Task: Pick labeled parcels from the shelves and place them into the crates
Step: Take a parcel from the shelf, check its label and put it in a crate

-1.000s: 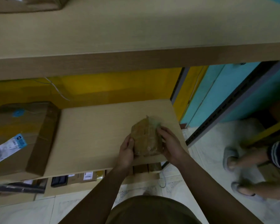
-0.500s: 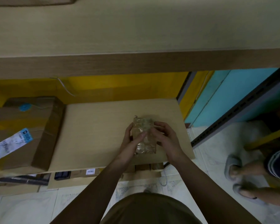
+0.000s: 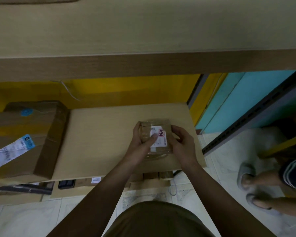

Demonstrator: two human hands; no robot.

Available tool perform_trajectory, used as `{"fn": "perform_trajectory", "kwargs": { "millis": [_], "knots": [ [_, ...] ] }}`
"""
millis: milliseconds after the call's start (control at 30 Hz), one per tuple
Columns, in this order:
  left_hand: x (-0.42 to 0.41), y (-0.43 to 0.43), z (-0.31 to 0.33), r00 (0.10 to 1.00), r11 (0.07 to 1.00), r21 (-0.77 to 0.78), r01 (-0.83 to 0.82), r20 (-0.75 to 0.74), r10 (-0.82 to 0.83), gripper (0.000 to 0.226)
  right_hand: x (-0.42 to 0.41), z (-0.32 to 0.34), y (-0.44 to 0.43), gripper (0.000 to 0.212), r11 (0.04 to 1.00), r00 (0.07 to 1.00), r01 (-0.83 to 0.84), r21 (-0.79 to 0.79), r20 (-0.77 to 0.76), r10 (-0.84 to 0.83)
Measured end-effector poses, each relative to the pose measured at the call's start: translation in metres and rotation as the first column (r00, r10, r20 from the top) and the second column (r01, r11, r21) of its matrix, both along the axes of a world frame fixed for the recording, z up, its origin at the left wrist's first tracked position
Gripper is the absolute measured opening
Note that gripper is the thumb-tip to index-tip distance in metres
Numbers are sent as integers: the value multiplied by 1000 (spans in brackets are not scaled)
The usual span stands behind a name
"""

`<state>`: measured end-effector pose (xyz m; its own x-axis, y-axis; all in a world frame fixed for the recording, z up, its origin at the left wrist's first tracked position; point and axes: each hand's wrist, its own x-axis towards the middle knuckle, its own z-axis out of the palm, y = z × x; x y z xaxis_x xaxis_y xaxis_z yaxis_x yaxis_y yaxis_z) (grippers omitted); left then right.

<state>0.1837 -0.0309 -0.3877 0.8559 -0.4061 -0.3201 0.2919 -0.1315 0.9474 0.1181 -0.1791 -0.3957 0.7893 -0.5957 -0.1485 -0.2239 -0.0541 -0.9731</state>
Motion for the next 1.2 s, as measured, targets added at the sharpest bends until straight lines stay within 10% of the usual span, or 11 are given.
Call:
{"fn": "perform_trajectory", "kwargs": {
  "millis": [200, 967, 1200],
  "knots": [
    [-10, 14, -9, 988, 975, -178, -136, -92, 121, 62, -4, 14, 0, 33, 998, 997, -36, -44, 68, 38],
    [-56, 252, 55, 944, 983, -85, -163, 277, 180, 63, -9, 65, 179, 30, 888, 918, -393, 236, 153, 366],
    [-128, 388, 40, 732, 731, -230, -642, 100, 674, 37, -27, 66, 328, 22, 759, 805, -590, 276, 129, 579]
  ]
}}
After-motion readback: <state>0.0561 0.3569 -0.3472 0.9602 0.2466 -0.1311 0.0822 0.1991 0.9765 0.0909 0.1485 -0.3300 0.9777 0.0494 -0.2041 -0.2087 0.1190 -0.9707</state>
